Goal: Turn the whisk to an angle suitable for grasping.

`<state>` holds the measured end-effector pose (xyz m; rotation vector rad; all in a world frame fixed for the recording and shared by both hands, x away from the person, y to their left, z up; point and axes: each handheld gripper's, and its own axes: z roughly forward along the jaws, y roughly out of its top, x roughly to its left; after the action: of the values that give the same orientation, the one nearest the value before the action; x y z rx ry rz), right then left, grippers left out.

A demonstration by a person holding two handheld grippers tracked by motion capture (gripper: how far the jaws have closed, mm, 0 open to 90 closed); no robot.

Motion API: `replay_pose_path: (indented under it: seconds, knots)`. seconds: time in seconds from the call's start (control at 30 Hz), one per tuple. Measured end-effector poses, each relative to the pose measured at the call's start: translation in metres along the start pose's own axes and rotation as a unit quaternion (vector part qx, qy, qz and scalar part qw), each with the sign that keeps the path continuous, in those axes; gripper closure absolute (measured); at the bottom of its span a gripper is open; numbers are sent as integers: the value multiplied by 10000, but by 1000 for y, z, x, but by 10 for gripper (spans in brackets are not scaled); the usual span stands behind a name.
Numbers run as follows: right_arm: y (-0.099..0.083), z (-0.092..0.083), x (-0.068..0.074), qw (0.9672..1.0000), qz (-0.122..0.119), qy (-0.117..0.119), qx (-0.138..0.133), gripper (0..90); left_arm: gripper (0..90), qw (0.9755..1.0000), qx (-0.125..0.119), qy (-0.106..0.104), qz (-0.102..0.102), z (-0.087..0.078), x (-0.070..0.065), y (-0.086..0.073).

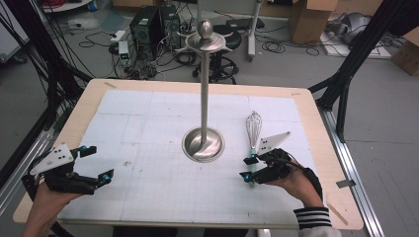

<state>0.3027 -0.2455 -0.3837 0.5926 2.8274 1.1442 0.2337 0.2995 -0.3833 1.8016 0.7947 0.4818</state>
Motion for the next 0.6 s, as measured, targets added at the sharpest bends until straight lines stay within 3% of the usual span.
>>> replay_pose_path:
  seconds: [0.13, 0.33, 0.6]
  knots:
    - [0, 6, 1, 9996, -86, -20, 275, 570, 17, 10000, 14, -2, -1, 0, 1, 0]
    - [1, 11, 3, 9986, -230, -111, 469, 717, 17, 10000, 14, -16, 4, 1, 0, 0]
    - [0, 22, 6, 9957, -347, -37, 853, 819, 17, 10000, 69, -42, 17, 2, -1, 0]
